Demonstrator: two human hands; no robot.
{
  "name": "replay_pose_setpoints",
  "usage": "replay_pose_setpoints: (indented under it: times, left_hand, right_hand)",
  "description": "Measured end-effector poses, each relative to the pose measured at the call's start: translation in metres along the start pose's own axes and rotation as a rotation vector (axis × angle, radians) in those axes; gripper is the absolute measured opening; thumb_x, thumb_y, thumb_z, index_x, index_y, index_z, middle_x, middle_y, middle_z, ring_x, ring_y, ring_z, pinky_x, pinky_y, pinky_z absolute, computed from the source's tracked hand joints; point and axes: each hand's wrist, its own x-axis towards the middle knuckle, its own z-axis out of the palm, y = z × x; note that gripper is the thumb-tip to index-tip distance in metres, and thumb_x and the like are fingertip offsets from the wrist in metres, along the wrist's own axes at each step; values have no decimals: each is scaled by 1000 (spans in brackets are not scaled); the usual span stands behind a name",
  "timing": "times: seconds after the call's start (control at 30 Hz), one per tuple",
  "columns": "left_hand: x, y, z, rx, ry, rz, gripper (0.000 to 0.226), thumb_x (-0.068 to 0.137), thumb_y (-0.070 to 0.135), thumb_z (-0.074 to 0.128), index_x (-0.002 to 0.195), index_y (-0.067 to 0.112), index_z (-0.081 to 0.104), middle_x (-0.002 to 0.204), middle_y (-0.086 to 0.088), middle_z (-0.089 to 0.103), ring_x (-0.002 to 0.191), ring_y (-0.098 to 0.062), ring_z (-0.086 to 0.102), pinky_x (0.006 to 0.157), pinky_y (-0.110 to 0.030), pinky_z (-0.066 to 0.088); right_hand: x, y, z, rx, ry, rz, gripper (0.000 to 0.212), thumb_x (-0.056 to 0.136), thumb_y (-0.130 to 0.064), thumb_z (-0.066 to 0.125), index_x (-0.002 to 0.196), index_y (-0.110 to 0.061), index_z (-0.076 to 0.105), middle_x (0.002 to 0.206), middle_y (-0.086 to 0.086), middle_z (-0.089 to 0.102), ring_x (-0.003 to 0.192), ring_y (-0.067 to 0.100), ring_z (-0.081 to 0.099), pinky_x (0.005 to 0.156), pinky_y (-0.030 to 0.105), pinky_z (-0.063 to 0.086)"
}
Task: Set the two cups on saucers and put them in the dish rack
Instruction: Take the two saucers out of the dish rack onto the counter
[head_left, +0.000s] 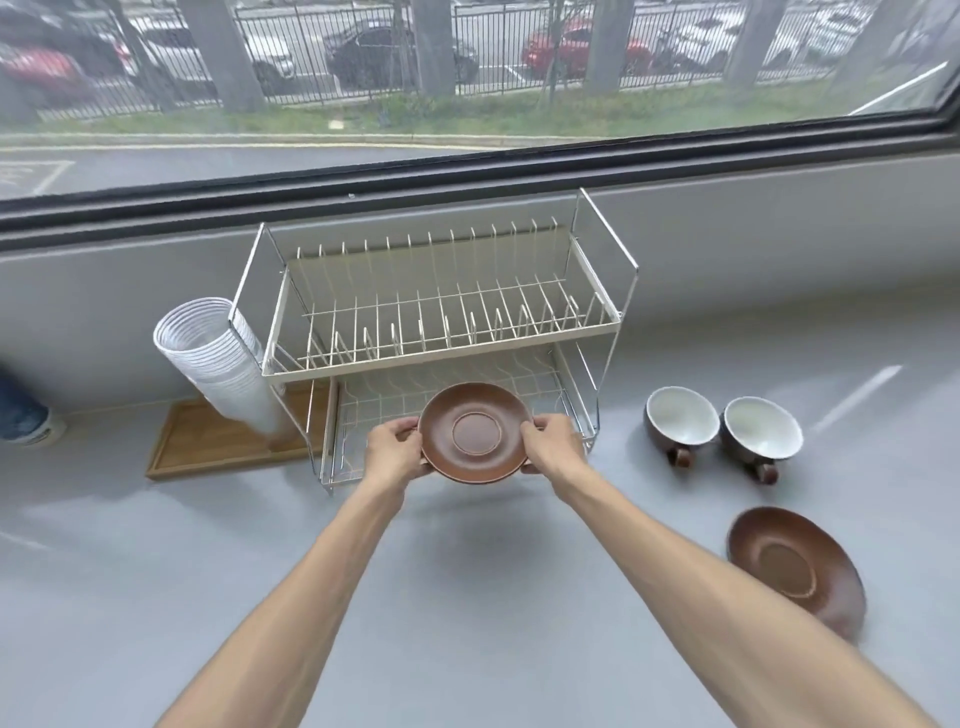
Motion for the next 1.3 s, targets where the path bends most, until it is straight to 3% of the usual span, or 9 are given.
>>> replay_pose_setpoints:
  times: [0.13, 0.27, 0.4, 0.53, 0.63, 0.77, 0.9, 1.03, 1.3]
  left_hand:
    - [-26, -13, 13, 54, -31, -32, 28, 95, 0, 55, 122, -4, 62, 100, -18, 68, 78, -26, 65, 55, -28, 58]
    - [-49, -31, 29, 86, -56, -71, 27, 91, 8, 59, 116, 0, 67, 97, -16, 70, 75, -27, 66, 61, -31, 59]
    - [-72, -50, 52, 107, -98, -91, 25, 89, 9, 58, 110, 1, 69, 84, -10, 68, 70, -25, 65, 58, -29, 59]
    - [-90, -70, 76, 145, -167, -121, 30, 88, 8, 52, 111, -1, 69, 87, -10, 65, 78, -28, 64, 81, -42, 62]
    - [-101, -81, 94, 166, -199, -132, 29, 87, 8, 53, 108, -1, 70, 87, -11, 65, 78, -27, 64, 84, -44, 62]
    - [-114, -85, 117, 192, -246, -140, 20, 86, 8, 52, 94, 4, 70, 84, -11, 62, 76, -28, 61, 84, -44, 62]
    - [-122, -89, 136, 218, -283, -158, 24, 85, 8, 53, 99, 2, 71, 85, -12, 65, 77, -27, 64, 86, -46, 62]
    - [-127, -93, 150, 271, -308, -168, 17, 82, 7, 50, 76, 9, 66, 79, -11, 61, 75, -26, 60, 85, -43, 62]
    - [-127, -98, 163, 352, -287, -196, 14, 78, 11, 52, 75, 12, 65, 76, -10, 59, 67, -26, 57, 86, -43, 62]
  right_hand:
    - [-21, 24, -25, -7, -1, 6, 28, 93, -15, 50, 87, 1, 72, 81, 12, 71, 70, 31, 73, 79, 47, 65]
    - [-39, 53, -49, -4, 8, 28, 28, 92, -18, 51, 99, -3, 75, 90, 11, 74, 80, 34, 77, 81, 45, 65]
    - [-52, 89, -71, -41, 25, 54, 24, 91, -19, 50, 80, -10, 70, 74, 5, 65, 61, 29, 69, 84, 46, 64]
    - [-64, 121, -93, -94, 53, 86, 28, 92, -20, 48, 67, -15, 59, 62, 3, 58, 57, 29, 66, 86, 47, 63]
    - [-68, 140, -108, -103, 81, 114, 32, 92, -21, 49, 60, -18, 53, 58, 1, 54, 56, 29, 65, 85, 47, 63]
    - [-70, 158, -127, -97, 104, 143, 27, 92, -20, 49, 67, -16, 59, 66, 4, 59, 62, 29, 69, 84, 47, 63]
    - [-71, 173, -142, -107, 141, 179, 28, 92, -22, 50, 65, -17, 59, 69, 7, 64, 69, 35, 75, 85, 48, 63]
    - [-70, 183, -153, -141, 139, 208, 29, 93, -25, 51, 67, -18, 60, 67, 6, 66, 73, 35, 78, 85, 46, 63]
    - [-64, 192, -161, -96, 94, 232, 32, 94, -27, 52, 100, -6, 75, 70, 0, 66, 70, 31, 78, 84, 44, 64]
